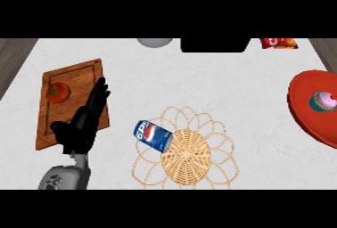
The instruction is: Pick the cupcake from the placemat and place it in the bowl
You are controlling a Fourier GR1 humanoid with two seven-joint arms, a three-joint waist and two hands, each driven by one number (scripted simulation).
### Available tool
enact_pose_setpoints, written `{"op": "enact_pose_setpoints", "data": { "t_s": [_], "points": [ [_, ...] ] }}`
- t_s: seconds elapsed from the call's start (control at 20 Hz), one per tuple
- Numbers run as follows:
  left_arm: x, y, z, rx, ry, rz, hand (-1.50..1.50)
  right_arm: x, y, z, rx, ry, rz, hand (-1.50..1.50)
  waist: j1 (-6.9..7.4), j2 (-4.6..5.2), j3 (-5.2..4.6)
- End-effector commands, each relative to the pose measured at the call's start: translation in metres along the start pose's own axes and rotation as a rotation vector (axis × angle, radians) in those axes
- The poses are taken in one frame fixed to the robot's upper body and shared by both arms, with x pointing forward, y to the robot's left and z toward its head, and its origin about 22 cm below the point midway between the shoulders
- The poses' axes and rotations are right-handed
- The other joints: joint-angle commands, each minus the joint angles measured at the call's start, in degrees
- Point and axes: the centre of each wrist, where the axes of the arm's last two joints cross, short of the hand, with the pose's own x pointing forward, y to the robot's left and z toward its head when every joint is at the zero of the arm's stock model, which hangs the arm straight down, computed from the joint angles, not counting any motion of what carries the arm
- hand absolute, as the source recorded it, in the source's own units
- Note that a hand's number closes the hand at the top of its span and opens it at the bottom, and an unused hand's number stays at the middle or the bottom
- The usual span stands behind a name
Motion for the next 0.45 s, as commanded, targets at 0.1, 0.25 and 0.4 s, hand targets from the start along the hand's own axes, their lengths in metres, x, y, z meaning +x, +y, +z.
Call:
{"op": "enact_pose_setpoints", "data": {
  "t_s": [0.1, 0.25, 0.4],
  "points": [
    [-0.006, 0.023, 0.001, 0.021, -0.004, -0.006, 0.0, -0.012, -0.006, 0.016, 0.067, -0.011, -0.06, -1.5, 0.17, 0.03, -0.01],
    [0.009, -0.006, -0.017, 0.012, -0.005, -0.006, 0.0, -0.009, -0.041, 0.038, 0.086, -0.012, -0.051, -1.5, -0.1, 0.09, 0.03],
    [-0.013, 0.005, 0.008, 0.019, 0.018, -0.001, 0.0, -0.02, -0.012, 0.032, 0.085, -0.01, -0.049, -1.5, -0.06, -0.08, -0.05]
  ]
}}
